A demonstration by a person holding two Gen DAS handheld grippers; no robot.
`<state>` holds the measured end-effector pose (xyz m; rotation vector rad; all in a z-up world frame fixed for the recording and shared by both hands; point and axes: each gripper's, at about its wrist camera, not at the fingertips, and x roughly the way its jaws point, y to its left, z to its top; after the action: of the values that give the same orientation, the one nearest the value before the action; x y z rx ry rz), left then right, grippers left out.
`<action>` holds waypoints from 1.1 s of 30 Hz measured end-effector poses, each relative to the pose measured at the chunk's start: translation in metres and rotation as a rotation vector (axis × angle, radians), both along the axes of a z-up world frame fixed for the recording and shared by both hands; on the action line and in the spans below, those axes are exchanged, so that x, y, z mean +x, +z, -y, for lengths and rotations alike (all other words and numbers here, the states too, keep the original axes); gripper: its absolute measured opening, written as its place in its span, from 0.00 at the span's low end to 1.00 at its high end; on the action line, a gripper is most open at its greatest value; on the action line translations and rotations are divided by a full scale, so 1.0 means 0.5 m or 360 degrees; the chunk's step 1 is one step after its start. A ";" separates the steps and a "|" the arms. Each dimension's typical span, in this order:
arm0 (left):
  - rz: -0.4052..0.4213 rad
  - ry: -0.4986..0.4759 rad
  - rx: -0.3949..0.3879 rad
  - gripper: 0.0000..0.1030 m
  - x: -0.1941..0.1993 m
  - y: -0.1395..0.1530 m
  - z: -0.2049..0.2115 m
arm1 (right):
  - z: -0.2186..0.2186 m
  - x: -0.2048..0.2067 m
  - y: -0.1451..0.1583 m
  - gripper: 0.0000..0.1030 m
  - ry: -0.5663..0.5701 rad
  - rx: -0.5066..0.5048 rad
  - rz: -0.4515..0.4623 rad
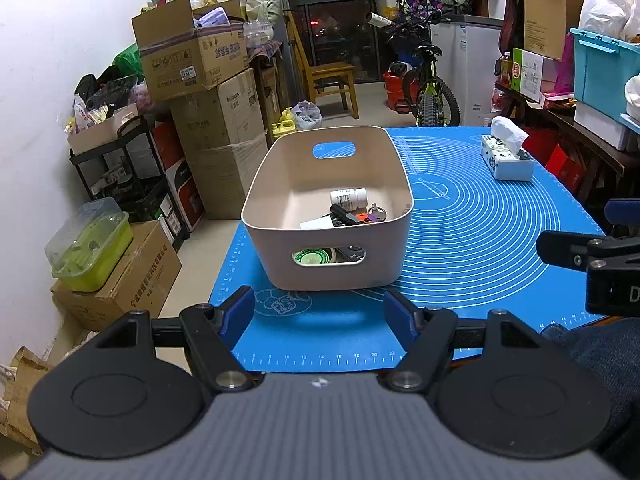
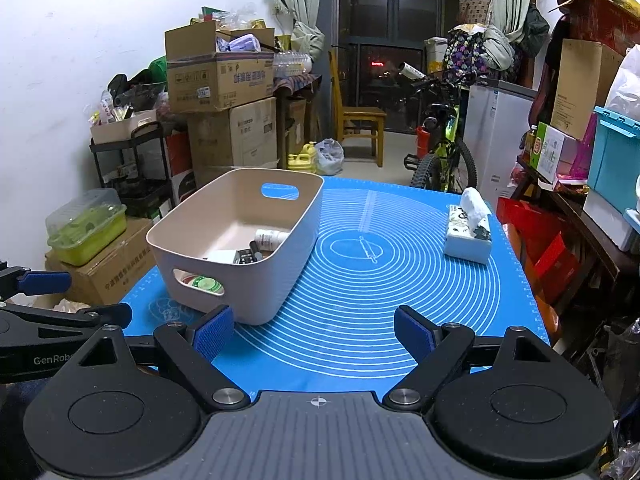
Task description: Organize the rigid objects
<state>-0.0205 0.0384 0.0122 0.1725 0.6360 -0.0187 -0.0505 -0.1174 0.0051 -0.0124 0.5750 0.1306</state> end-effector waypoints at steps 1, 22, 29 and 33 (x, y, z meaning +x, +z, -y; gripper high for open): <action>0.0001 0.0000 -0.0001 0.70 0.000 -0.001 0.001 | 0.000 0.000 0.000 0.86 0.0000 0.0000 -0.0001; 0.0001 0.0000 -0.0002 0.70 0.000 -0.001 0.000 | -0.002 0.002 -0.006 0.86 -0.0003 0.0000 -0.0009; 0.0008 -0.0003 0.0000 0.70 0.000 0.001 0.002 | -0.002 0.002 -0.006 0.86 -0.0003 0.0000 -0.0009; 0.0009 -0.0002 0.0000 0.70 0.000 0.002 0.004 | -0.002 0.002 -0.005 0.86 -0.0002 0.0001 -0.0010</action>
<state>-0.0207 0.0365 0.0132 0.1729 0.6303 -0.0197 -0.0493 -0.1164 0.0024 -0.0110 0.5813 0.1294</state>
